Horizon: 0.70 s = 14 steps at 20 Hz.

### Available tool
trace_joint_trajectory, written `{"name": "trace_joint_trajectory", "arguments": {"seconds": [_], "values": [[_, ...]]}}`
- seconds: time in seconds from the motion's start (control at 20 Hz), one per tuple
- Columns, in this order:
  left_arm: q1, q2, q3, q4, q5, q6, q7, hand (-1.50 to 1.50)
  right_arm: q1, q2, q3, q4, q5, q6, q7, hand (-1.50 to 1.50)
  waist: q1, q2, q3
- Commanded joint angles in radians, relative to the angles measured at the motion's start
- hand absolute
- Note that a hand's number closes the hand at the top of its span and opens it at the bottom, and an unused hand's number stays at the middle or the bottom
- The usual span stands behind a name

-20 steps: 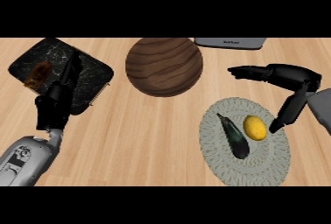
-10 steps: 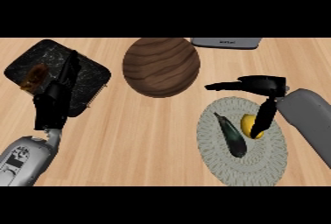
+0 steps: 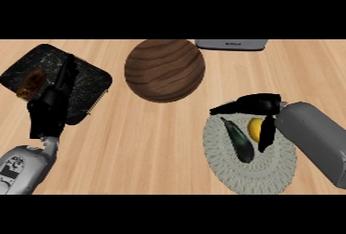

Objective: Pick the eggplant from the placemat and place it in the bowl

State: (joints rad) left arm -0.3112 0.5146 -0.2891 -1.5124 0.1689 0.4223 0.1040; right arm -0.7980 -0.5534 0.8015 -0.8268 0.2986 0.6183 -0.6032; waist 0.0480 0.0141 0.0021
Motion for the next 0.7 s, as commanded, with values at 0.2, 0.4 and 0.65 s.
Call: {"name": "trace_joint_trajectory", "arguments": {"seconds": [0.2,0.4,0.65], "values": [[0.016,-0.024,0.013,0.003,-0.020,-0.018,-0.010,0.00,-0.051,0.084,0.072,0.216,0.079,0.043,-0.226,-1.50,-0.010,-0.001,-0.001],[0.058,-0.001,0.023,-0.072,-0.021,-0.026,0.022,0.00,-0.040,0.149,0.099,0.296,0.097,-0.009,-0.240,-1.50,0.000,-0.003,0.000],[0.069,-0.022,0.048,-0.011,-0.027,-0.046,-0.014,0.00,-0.050,0.184,0.111,0.319,0.112,-0.016,-0.265,-1.50,-0.024,-0.008,-0.002]]}}
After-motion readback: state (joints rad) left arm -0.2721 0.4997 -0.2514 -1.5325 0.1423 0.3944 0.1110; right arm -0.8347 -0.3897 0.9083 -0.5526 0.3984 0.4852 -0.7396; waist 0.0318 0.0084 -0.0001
